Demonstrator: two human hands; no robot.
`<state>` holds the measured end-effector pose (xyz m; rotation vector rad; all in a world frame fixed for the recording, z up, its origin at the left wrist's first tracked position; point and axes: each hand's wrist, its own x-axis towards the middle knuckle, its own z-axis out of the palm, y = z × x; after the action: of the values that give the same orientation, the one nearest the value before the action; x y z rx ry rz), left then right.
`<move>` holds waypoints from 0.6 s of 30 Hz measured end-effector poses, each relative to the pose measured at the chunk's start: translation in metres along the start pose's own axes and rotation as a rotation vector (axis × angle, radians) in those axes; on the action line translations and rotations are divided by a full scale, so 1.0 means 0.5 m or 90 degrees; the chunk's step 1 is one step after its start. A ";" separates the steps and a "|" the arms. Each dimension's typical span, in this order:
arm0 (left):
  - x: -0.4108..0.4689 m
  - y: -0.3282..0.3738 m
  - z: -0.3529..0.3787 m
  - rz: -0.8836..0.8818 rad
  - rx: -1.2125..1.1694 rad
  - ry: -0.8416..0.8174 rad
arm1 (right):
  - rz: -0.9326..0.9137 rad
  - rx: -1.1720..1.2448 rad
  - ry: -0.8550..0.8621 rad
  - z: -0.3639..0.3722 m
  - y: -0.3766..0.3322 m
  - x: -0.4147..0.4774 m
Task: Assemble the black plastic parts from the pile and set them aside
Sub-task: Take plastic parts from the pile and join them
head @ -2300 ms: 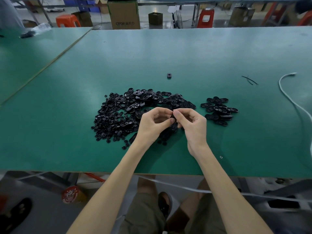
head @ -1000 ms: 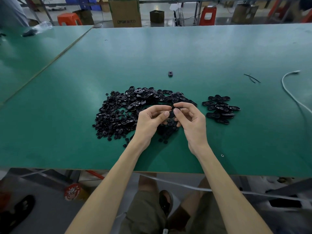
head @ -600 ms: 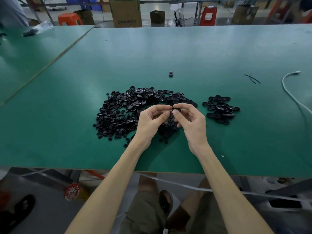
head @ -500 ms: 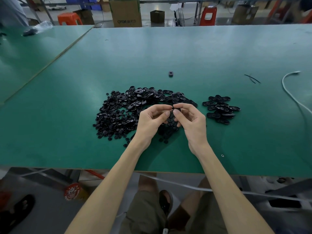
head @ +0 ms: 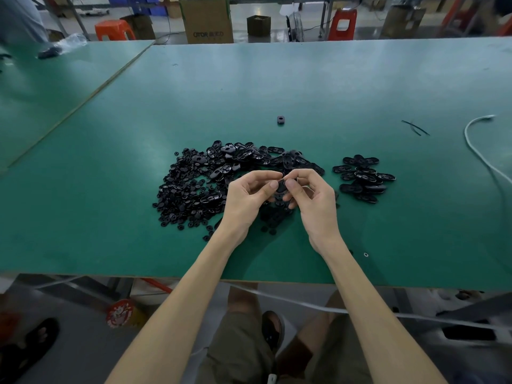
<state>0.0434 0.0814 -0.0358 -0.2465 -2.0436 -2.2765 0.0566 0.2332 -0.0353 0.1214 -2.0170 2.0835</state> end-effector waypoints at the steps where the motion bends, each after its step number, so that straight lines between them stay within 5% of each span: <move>1: -0.001 0.000 0.000 0.001 0.000 0.000 | -0.003 -0.005 -0.001 0.000 0.000 0.000; 18: -0.001 0.008 0.003 0.003 0.014 0.008 | -0.032 -0.102 0.014 0.006 -0.014 -0.005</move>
<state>0.0446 0.0823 -0.0318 -0.2345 -2.0583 -2.2469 0.0604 0.2303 -0.0289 0.1178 -2.1348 1.8767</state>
